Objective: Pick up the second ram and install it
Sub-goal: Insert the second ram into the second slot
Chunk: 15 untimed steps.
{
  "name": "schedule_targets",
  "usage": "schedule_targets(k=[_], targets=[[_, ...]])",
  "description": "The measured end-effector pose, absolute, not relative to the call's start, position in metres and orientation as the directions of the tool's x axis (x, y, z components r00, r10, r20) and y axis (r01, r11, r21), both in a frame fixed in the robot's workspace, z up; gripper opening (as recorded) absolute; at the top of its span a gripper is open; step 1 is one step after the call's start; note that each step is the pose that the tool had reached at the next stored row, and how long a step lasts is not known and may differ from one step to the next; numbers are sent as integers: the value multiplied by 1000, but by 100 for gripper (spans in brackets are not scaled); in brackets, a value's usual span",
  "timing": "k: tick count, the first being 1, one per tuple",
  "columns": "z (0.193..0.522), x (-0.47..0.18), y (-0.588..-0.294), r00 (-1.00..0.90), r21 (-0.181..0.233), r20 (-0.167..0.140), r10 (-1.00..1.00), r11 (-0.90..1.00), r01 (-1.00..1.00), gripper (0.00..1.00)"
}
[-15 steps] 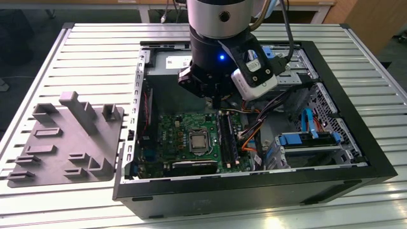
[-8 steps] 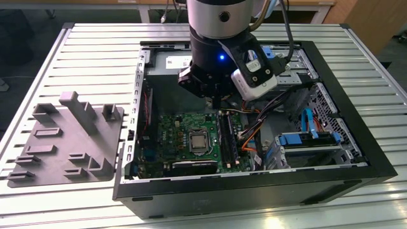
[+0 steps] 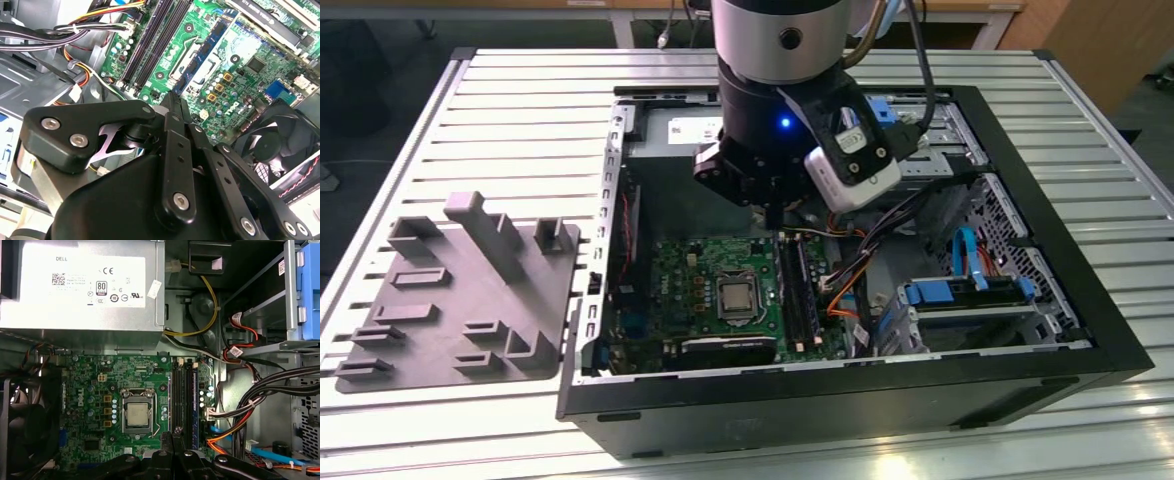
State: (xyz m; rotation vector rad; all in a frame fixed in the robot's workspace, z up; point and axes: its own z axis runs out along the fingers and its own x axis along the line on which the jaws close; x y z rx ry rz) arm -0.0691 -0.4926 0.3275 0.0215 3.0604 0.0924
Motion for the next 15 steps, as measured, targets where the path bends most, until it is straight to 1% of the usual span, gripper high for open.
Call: schedule_targets(k=[15], targets=[[323,-70,-492,-997,72,-79,20,997,15,12]])
